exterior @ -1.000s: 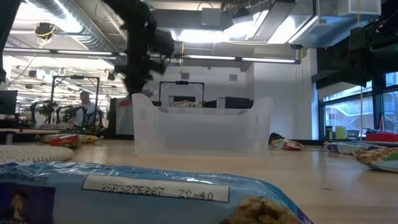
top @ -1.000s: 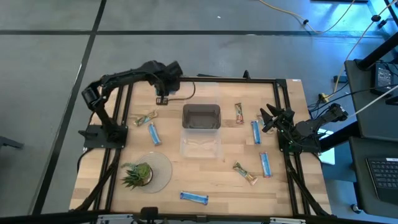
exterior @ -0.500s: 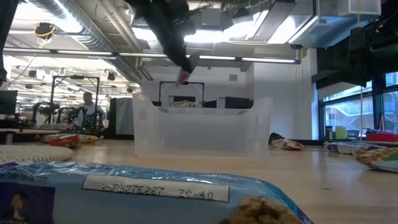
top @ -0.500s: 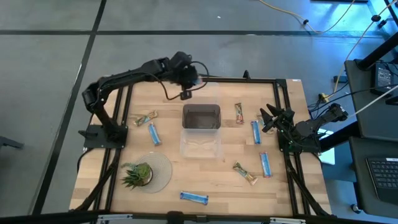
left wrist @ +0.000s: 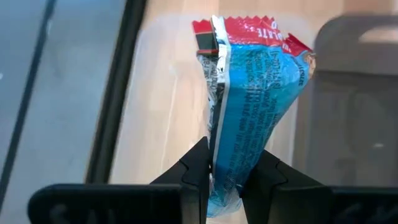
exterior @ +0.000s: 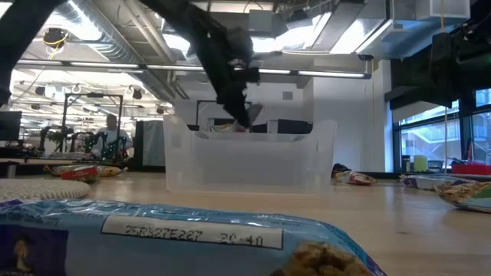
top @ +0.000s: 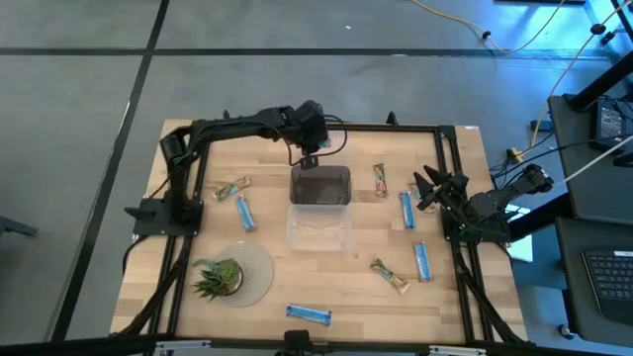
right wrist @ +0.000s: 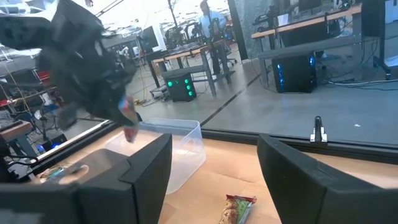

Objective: Pick and place Granola Bars by type
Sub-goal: Put the red granola bar into the top transparent bin

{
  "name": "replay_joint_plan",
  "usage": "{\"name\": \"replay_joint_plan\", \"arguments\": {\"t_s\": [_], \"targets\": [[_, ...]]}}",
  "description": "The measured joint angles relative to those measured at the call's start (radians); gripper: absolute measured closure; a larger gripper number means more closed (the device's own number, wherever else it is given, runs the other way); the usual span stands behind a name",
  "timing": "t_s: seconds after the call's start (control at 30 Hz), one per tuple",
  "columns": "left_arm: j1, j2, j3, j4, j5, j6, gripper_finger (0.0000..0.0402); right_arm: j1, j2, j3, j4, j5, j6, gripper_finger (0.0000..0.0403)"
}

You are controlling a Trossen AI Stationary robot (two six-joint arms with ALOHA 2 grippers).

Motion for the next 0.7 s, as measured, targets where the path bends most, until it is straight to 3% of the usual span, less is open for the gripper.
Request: {"name": "replay_joint_plan", "arguments": {"t_s": [0.3,0.7], "targets": [[-0.001,0.078,0.0,-0.005,-0.002,0.0,0.0343,0.0,0.0,0.0,-0.004,0.0,0.0,0.0164],[-0.002,0.081,0.0,-0.004,-0.004,0.002,0.0343,0.0,0.0,0.0,-0.012,-0.001,0.0,0.0164]]}}
